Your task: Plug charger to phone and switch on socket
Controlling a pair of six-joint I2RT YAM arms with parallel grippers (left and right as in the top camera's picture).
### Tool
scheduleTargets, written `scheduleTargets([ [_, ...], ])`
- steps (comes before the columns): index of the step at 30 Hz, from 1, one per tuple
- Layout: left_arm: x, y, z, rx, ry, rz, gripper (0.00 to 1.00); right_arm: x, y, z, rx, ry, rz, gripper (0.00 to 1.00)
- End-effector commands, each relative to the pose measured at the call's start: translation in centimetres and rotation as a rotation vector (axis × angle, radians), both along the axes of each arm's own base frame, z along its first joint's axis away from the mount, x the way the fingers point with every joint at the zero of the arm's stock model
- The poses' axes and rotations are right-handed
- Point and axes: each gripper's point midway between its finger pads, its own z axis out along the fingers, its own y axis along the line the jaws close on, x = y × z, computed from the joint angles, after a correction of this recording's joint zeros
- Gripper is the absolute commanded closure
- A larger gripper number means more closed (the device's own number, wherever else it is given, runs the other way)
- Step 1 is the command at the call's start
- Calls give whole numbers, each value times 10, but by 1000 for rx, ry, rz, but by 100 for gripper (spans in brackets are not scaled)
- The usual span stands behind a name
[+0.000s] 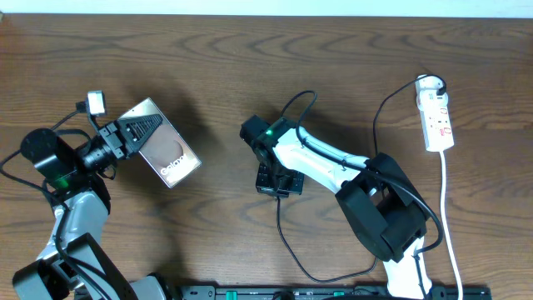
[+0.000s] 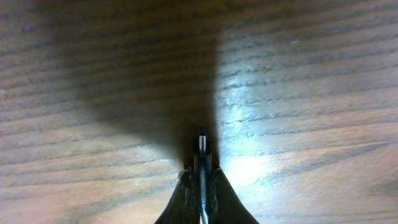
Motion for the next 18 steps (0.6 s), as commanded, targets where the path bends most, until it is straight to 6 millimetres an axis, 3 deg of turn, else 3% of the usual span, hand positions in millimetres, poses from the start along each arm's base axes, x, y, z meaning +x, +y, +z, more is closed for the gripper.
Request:
scheduleTargets([
  [1,-5,-1,4,13,-27,-22,92,-4,13,0,76,46,28,99],
  [7,-5,-1,4,14,-28,-21,93,10,45,33,440,88,268,99],
  [12,-5,-1,4,14,-28,-21,92,23,82,89,907,-8,577,99],
  [18,-5,-1,4,14,-28,-22,93,27,94,122,1182,-96,700,99],
])
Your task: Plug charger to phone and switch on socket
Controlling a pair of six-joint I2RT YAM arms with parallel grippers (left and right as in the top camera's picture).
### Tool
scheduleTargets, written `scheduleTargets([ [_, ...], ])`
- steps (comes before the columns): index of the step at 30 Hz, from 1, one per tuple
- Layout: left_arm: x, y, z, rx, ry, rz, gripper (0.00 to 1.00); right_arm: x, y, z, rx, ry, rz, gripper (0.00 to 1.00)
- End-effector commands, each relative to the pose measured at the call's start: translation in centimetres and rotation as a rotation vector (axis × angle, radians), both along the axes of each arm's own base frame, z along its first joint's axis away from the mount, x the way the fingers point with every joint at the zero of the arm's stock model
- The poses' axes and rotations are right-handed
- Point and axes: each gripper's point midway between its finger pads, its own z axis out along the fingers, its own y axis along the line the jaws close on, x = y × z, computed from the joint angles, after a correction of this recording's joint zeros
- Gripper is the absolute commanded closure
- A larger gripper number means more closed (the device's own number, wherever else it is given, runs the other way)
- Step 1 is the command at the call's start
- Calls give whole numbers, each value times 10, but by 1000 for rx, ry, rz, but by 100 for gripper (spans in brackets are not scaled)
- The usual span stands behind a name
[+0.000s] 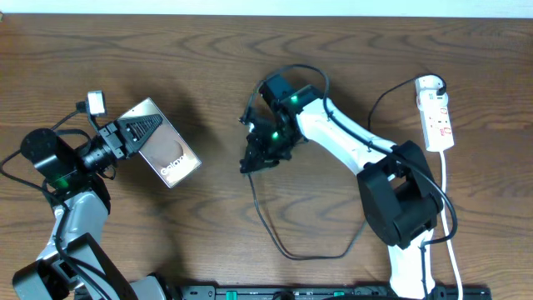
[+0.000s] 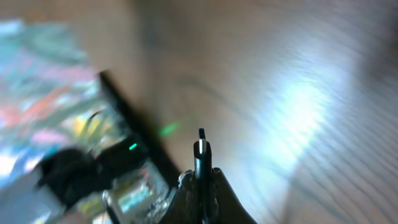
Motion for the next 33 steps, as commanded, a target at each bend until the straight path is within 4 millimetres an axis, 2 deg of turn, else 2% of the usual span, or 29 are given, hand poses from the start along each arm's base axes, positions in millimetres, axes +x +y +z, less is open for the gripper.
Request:
scheduleTargets([
  [1,-5,-1,4,13,-27,-22,93,-10,17,39,333,-65,165,99],
  [3,-5,-1,4,13,-27,-22,93,-18,22,53,479,-134,249,99],
  [5,-5,-1,4,13,-27,-22,92,-24,26,59,551,-182,299,99],
  [12,-5,-1,4,13,-27,-22,93,-44,39,59,629,-289,427,99],
  [19,-5,-1,4,13,-27,-22,93,-52,43,56,683,-300,452,98],
  [25,-5,-1,4,13,-27,-22,92,-57,39,50,801,-283,426,98],
  [33,-5,-1,4,13,-27,-22,92,-65,35,52,983,-304,429,96],
])
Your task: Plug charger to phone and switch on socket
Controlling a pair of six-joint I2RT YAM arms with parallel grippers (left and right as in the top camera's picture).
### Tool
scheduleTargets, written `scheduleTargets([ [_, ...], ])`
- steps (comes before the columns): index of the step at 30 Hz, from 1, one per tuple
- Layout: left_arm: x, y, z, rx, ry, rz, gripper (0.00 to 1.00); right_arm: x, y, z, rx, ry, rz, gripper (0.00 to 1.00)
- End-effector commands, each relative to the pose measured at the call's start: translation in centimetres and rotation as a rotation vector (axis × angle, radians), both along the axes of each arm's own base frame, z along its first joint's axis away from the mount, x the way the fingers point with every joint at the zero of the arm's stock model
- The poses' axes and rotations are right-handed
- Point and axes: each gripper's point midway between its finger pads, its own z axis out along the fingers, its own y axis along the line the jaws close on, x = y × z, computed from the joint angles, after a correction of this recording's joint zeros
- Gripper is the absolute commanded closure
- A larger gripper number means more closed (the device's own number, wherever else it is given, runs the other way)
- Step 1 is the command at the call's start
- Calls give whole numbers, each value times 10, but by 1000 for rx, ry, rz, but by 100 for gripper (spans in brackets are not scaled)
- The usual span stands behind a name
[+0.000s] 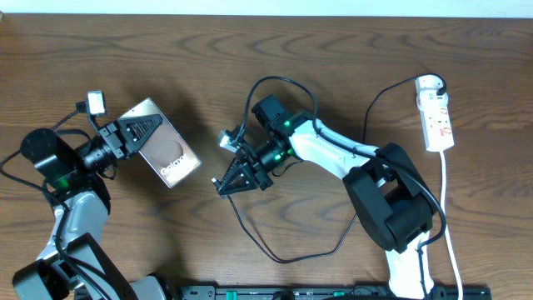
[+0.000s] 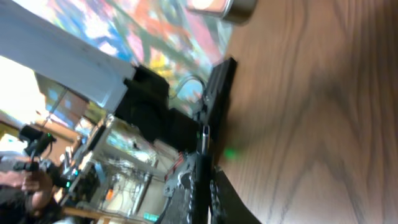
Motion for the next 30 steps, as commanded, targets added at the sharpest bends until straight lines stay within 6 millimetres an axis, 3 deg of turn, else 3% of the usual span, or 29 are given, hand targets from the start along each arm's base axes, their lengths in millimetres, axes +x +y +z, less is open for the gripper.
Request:
scheduleTargets([
  [1,-5,-1,4,13,-27,-22,93,-8,-2,10,112,36,35,96],
  [30,-8,-45,4,71,-129,-157,92,-12,6,10,136,5,58,96],
])
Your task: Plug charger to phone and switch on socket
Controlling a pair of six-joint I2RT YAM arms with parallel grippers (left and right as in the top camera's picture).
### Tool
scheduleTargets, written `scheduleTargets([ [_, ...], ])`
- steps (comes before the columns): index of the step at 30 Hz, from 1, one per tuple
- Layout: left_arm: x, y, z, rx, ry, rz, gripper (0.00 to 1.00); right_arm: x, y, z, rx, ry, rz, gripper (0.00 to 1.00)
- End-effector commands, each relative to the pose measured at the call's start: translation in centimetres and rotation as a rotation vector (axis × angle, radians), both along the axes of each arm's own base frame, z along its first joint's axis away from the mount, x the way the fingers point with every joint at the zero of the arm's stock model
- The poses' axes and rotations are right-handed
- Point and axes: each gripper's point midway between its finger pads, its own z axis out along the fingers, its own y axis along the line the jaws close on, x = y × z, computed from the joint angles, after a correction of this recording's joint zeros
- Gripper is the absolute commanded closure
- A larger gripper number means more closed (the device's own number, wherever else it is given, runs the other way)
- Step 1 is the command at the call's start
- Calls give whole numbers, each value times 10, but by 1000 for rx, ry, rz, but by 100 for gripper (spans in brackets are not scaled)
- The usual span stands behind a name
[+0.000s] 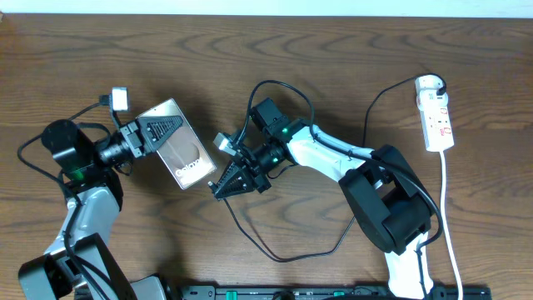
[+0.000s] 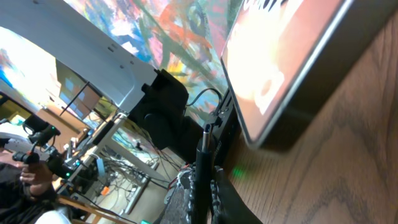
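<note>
The phone point(image 1: 187, 157) is a silver-backed slab held tilted off the table by my left gripper point(image 1: 158, 131), which is shut on its upper left end. My right gripper point(image 1: 218, 188) is shut on the black charger plug point(image 2: 204, 155), whose metal tip points toward the phone's lower right end and stands a short way from it. In the right wrist view the phone point(image 2: 292, 68) fills the upper right, close to the plug tip. The black cable point(image 1: 266, 242) loops over the table. The white socket strip point(image 1: 435, 112) lies at the far right.
The wooden table point(image 1: 350, 50) carries only the cable loop and the strip's white lead point(image 1: 450, 225) down the right side. A black rail point(image 1: 316, 292) runs along the front edge.
My left gripper has carried the phone to the right, toward the middle. The right gripper with the plug is nearly where it was, so the phone's end now stands close to the plug tip.
My right gripper was pointing down at the table's middle, shut on the plug. Then it was raised and turned toward the left. Later it pointed low and left at the phone. Now the phone has been brought across to meet it.
</note>
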Motion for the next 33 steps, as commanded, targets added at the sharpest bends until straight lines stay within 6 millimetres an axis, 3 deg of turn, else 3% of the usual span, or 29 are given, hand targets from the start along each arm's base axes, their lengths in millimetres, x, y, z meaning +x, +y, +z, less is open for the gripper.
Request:
scheduleTargets([
  [1,-5,-5,4,32,-73,-34,92,-3,-1,1,14,29,13,96],
  [10,1,-2,4,11,-20,8,93,-1,0,2,18,24,12,96],
  [33,10,3,18,21,-72,64,92,9,7,7,-81,146,3,94],
])
